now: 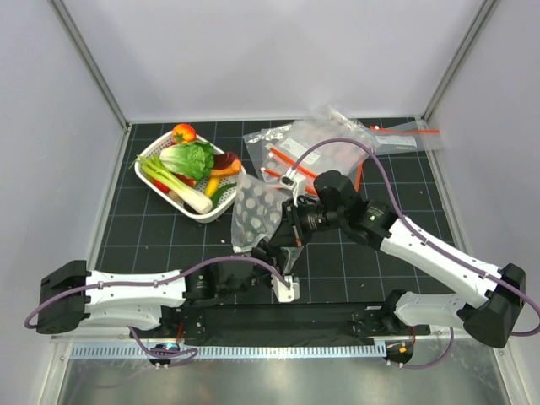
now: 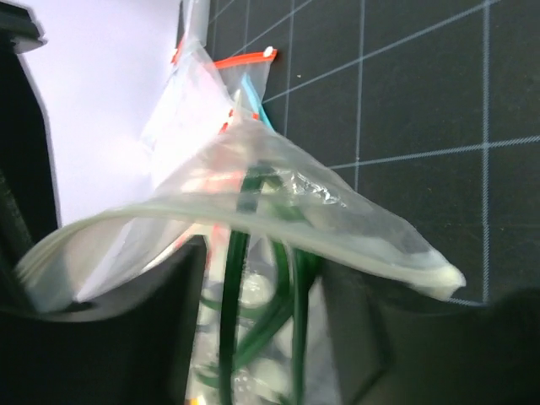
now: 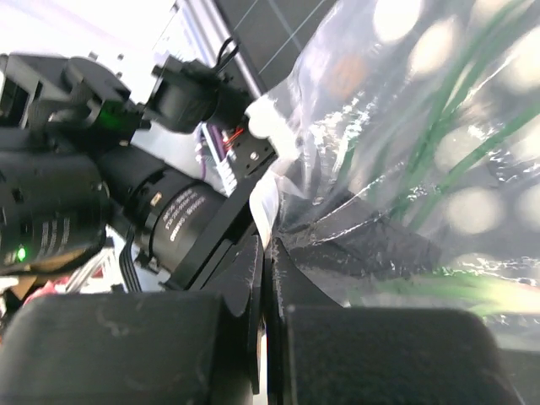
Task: Place the food in the zip-top bag and seal the zipper
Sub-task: Place the fake vegetable in the zipper food storage bag.
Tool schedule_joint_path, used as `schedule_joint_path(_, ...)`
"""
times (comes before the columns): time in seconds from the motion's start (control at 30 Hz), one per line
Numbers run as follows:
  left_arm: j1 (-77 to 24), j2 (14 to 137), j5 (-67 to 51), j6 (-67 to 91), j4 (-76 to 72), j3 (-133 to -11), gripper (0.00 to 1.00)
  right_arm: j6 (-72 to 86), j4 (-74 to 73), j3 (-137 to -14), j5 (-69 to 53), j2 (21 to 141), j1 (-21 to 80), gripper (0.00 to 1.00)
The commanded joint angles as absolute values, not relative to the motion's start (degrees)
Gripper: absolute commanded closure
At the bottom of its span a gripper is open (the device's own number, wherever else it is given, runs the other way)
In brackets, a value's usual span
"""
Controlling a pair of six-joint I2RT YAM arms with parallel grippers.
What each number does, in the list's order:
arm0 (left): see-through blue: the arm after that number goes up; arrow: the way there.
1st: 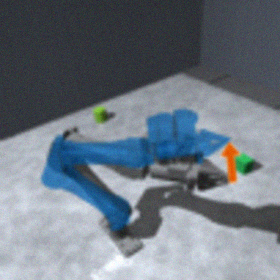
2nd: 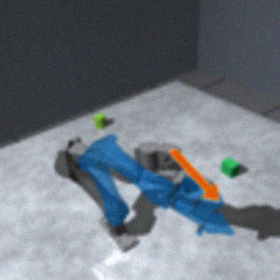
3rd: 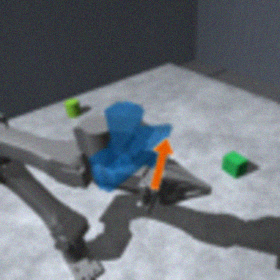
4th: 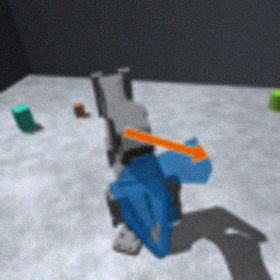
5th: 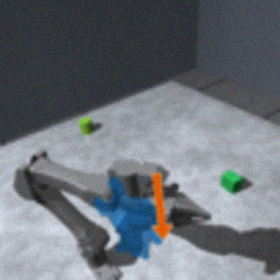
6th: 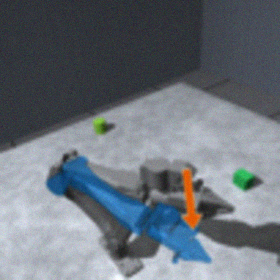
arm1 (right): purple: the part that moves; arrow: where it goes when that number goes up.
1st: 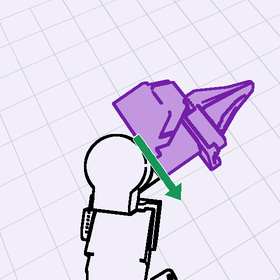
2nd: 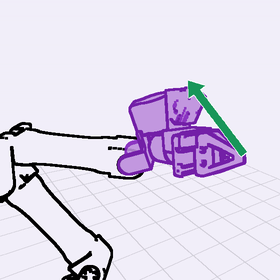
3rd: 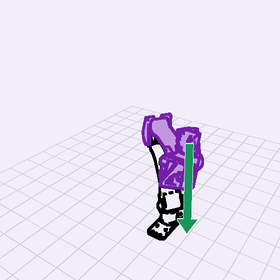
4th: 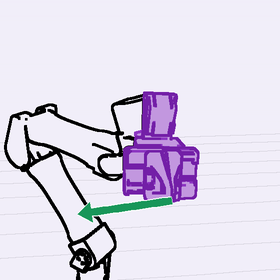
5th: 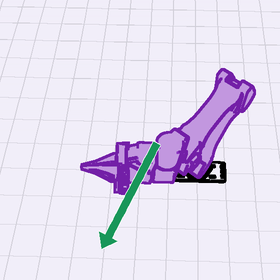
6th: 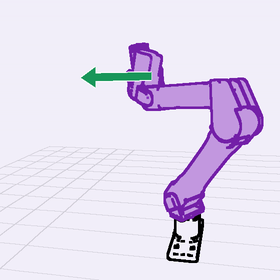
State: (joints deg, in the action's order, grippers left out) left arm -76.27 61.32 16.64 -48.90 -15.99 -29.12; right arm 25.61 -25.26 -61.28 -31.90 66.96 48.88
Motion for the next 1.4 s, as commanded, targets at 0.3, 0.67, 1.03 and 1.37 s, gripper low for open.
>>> schedule_joint_path(0.3, -75.9, 58.8, 11.1, -35.8, -11.2, -35.5, 0.02, 31.6, -18.5, -58.0, -26.1, 64.4, 39.8, 0.99)
schedule_joint_path(0.67, -76.4, 57.0, 14.6, -21.2, -8.6, -40.6, 0.00, 37.0, -11.3, -52.9, -28.7, 63.9, 26.6, 0.99)
schedule_joint_path(1.03, -72.9, 58.8, 46.8, 7.3, -10.6, -42.8, 0.00, 33.8, -9.9, -47.7, -12.8, 51.1, 26.5, 0.99)
schedule_joint_path(1.37, -63.1, 64.2, 30.9, 20.1, -1.0, -47.2, 0.15, 31.2, -13.4, -48.7, -4.2, 46.1, 27.6, 0.99)
